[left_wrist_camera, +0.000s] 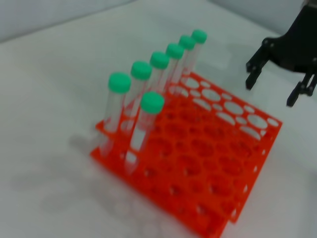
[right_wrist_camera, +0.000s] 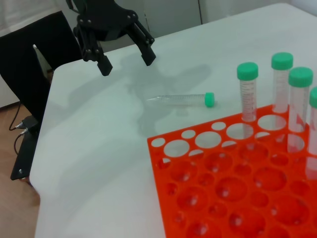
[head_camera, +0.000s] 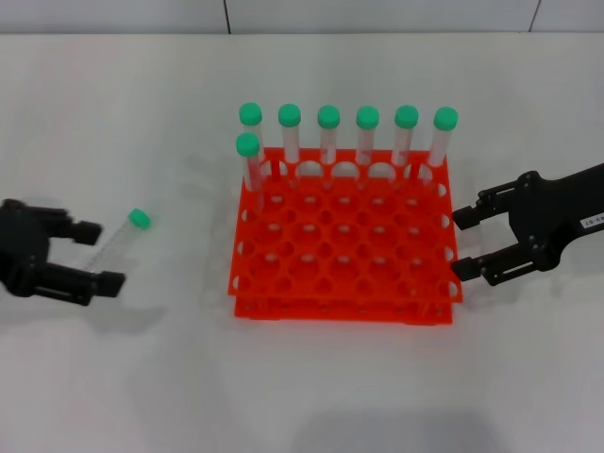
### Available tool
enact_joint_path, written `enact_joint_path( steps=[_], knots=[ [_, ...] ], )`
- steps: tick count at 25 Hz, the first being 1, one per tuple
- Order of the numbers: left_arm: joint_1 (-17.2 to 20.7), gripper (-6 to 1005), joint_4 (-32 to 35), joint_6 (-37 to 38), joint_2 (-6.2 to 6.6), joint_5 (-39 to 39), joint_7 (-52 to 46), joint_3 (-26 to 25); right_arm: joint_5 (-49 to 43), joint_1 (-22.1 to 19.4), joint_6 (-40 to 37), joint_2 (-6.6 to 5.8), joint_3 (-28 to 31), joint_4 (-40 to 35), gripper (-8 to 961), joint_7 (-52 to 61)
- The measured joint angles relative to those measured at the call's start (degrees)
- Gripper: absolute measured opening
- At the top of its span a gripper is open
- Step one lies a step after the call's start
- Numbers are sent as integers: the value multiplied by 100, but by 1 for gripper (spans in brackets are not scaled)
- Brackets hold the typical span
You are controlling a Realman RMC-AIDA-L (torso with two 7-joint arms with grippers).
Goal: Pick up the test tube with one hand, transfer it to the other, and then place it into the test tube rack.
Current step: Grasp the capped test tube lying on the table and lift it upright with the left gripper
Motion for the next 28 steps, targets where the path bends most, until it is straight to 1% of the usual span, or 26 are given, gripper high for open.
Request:
enact_joint_path(
  steps=[3, 4, 5, 8, 9, 12, 16, 19, 24, 26, 27, 28],
  knots=[
    [109, 877, 529, 126, -60, 318, -400, 6, -1, -7, 3, 41, 1, -33, 723, -40],
    [110, 877, 692, 153, -81, 590, -660, 11, -5, -7, 6, 50, 0, -35, 724, -58],
    [110, 877, 692, 153, -81, 590, -660, 11, -5, -7, 6, 50, 0, -35, 724, -58],
    [47, 876, 781, 151, -89, 1004, -1041, 13, -10, -10, 15, 63, 0, -36, 724, -109],
    [47, 876, 781, 151, -89, 1004, -1041, 13, -11, -10, 17, 66, 0, -36, 724, -121],
    [-84, 876, 756, 3, -106, 1446, -1265, -3, -13, -10, 18, 76, 0, -37, 724, -139],
    [-232, 876, 579, -353, -118, 1677, -1458, 13, -17, -10, 18, 96, 1, -41, 723, -148],
    [-377, 876, 366, -483, -123, 1838, -1503, 30, -20, -10, 17, 117, 0, -43, 723, -159],
    [-674, 875, -155, -839, -185, 2363, -1617, 61, -22, -11, 17, 154, -8, -44, 724, -196],
    [-726, 875, -242, -876, -190, 2433, -1624, 61, -21, -10, 17, 168, -9, -42, 724, -200],
    [-824, 875, -418, -978, -213, 2582, -1653, 62, -22, -10, 20, 175, -9, -40, 724, -200],
    [-851, 875, -447, -1018, -223, 2613, -1675, 64, -22, -10, 21, 180, -13, -40, 724, -200]
  ],
)
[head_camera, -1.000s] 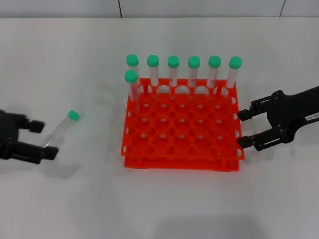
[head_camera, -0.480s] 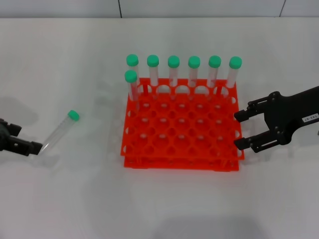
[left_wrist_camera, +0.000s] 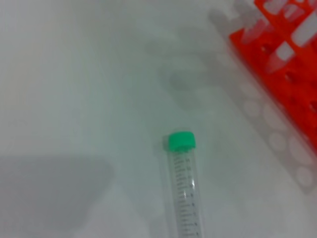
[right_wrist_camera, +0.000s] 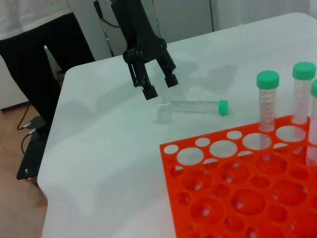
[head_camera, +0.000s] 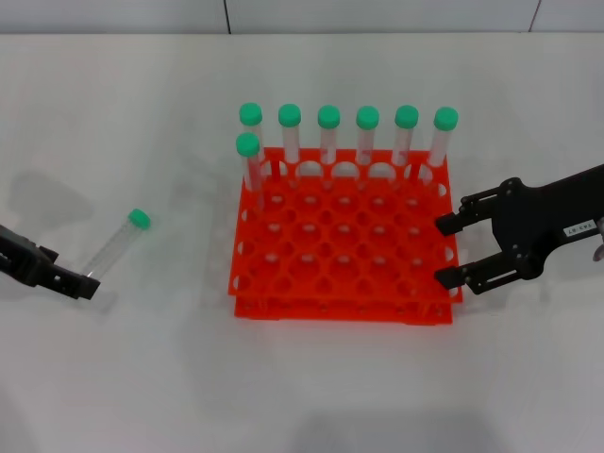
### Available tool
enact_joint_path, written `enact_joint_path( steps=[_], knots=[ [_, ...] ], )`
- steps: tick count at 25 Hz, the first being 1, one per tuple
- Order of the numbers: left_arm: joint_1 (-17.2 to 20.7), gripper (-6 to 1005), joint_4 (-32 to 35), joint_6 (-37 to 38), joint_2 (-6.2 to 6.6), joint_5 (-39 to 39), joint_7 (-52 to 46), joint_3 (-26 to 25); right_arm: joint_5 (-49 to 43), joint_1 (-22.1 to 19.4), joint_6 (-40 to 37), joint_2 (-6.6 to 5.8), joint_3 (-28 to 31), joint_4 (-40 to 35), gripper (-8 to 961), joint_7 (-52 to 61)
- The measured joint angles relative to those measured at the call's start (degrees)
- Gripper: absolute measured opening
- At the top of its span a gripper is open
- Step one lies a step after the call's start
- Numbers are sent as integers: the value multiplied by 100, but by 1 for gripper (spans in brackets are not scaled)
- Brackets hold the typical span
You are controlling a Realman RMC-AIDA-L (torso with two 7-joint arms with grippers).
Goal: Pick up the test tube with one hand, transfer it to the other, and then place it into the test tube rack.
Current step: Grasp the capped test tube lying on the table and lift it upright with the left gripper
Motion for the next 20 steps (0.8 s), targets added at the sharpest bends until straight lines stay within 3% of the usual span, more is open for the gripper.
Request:
enact_joint_path(
  steps=[8, 20],
  knots=[
    [-157, 875, -268, -230, -91, 295, -231, 206, 1, 0, 27, 21, -8, -2, 724, 0],
    [-200, 865, -339, -443, -78, 413, -612, 535, -46, 0, 71, 11, 7, 38, 723, -14]
  ],
)
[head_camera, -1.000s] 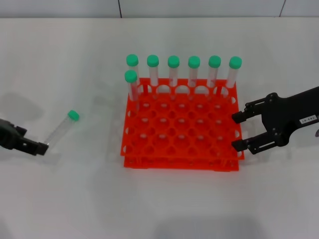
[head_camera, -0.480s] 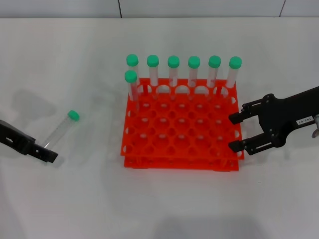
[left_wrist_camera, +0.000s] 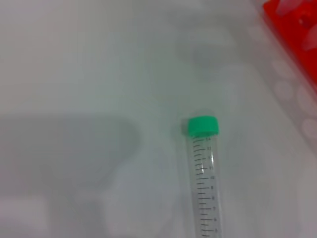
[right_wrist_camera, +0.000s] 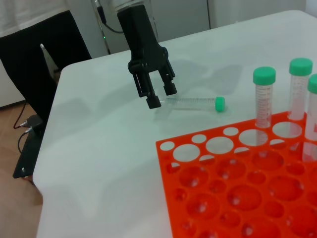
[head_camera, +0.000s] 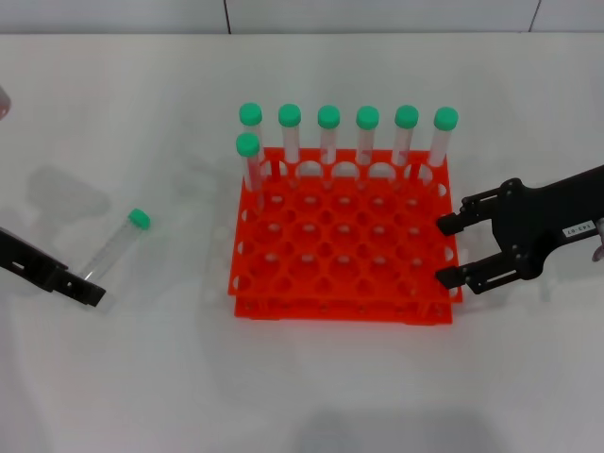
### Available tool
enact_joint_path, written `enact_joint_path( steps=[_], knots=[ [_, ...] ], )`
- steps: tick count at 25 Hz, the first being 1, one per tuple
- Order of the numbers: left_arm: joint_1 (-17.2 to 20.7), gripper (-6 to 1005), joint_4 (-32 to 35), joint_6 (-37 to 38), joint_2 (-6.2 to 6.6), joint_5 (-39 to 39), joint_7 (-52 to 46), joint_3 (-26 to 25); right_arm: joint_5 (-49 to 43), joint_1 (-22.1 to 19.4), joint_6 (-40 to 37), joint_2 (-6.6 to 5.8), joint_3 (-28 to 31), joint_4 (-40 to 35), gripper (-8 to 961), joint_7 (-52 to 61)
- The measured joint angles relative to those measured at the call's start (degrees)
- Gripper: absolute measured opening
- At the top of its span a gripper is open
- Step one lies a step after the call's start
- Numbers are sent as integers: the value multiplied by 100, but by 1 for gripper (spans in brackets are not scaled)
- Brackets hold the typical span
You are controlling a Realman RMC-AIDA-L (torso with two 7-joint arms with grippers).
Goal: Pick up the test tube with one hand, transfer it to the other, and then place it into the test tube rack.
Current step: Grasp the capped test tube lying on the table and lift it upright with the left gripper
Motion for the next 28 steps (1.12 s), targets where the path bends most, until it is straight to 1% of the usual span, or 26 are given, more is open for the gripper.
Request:
enact_joint_path(
  steps=[4, 10, 16, 21, 28],
  knots=[
    [-17, 827, -1, -111, -19, 65, -137, 88, -26, 0, 21, 5, -1, -3, 723, -3],
    [-32, 619, -69, -186, -29, 93, -232, 147, -30, 0, 49, 3, -6, 15, 724, -4],
    [-65, 445, -90, -217, -31, 96, -302, 157, -33, 0, 49, -4, -16, 18, 724, -4],
    [-151, 425, -276, -275, -19, 103, -380, 240, -86, 0, 62, -1, -9, 7, 724, -4],
    [-221, 396, -359, -333, -29, 246, -398, 280, -112, 0, 87, 10, 4, -13, 724, -4]
  ],
)
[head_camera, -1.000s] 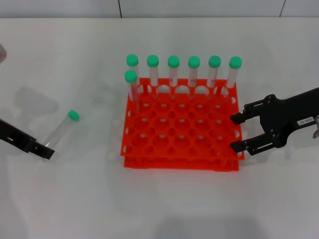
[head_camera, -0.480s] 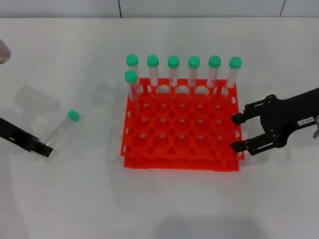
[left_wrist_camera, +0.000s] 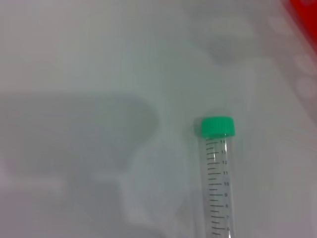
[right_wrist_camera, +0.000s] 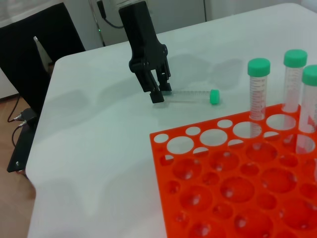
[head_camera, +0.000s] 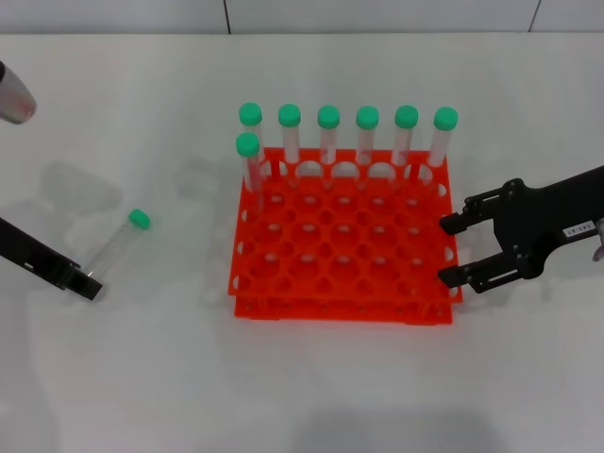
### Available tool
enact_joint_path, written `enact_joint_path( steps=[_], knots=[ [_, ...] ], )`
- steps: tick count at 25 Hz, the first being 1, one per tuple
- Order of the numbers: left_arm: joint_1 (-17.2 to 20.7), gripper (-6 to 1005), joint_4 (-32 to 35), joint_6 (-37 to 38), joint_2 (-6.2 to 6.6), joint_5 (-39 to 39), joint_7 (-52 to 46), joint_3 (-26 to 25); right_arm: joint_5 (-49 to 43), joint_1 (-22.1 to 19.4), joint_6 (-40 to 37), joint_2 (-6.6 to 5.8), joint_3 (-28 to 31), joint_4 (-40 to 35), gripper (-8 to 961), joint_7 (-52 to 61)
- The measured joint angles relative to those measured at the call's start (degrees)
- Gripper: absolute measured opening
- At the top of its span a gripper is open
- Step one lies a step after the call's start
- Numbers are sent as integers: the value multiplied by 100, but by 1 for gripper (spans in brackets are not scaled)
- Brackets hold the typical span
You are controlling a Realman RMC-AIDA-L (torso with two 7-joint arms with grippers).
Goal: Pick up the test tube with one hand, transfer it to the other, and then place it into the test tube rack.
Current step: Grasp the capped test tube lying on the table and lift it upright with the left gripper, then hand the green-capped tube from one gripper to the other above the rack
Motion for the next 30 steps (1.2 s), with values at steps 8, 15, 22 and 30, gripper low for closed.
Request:
enact_joint_path(
  steps=[8, 15, 22, 30],
  knots=[
    [-25, 334, -67, -197, -1, 77, -76, 0, 0, 0, 36, 3, 2, 0, 724, 0],
    [-4, 205, 99, -247, -27, -86, -53, -16, 1, 0, 41, 3, 2, 13, 724, 11],
    [501, 194, 1471, -367, -206, -1014, 142, -17, 39, -86, -12, 17, 2, -23, 724, 15],
    [1537, 194, 2602, -1470, -318, -3169, 1117, -19, 64, -139, -51, 99, 2, -28, 724, 8]
  ],
)
